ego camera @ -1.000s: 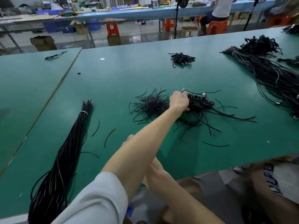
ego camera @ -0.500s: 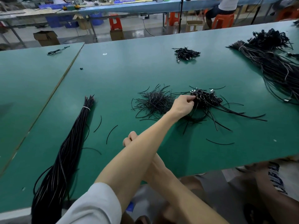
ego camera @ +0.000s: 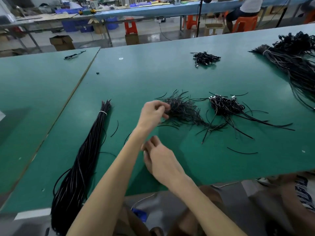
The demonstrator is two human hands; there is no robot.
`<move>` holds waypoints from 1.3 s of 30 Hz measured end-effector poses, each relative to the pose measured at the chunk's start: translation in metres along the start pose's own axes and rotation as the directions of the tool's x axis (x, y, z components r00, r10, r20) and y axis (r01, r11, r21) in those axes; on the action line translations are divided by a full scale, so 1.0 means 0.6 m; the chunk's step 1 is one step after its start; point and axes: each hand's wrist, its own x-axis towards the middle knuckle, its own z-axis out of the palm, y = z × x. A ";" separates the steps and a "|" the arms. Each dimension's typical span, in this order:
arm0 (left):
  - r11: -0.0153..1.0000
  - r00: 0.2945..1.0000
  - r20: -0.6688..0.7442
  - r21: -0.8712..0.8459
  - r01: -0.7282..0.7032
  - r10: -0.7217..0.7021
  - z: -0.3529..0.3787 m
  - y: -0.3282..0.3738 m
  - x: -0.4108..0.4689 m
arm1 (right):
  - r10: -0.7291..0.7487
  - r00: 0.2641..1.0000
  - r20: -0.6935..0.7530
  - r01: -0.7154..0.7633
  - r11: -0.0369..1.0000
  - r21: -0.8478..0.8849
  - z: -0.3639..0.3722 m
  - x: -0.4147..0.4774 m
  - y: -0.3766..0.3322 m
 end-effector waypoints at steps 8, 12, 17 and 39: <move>0.688 0.883 -0.445 0.688 0.229 0.151 -0.131 -0.133 -0.049 | 0.197 0.979 -0.051 -0.166 0.916 0.365 -0.014 0.008 0.013; 0.569 0.846 -0.530 0.713 0.409 0.055 -0.164 -0.148 -0.061 | 0.213 0.976 -0.038 -0.181 0.902 0.392 -0.016 0.008 0.011; 0.580 0.804 -0.594 0.658 0.480 0.008 -0.176 -0.149 -0.062 | 0.209 0.977 -0.042 -0.178 0.909 0.378 -0.016 0.005 0.013; 0.788 0.791 -0.593 0.413 0.457 -0.148 -0.224 -0.157 -0.065 | 0.205 0.978 -0.032 -0.180 0.914 0.364 -0.013 0.003 0.018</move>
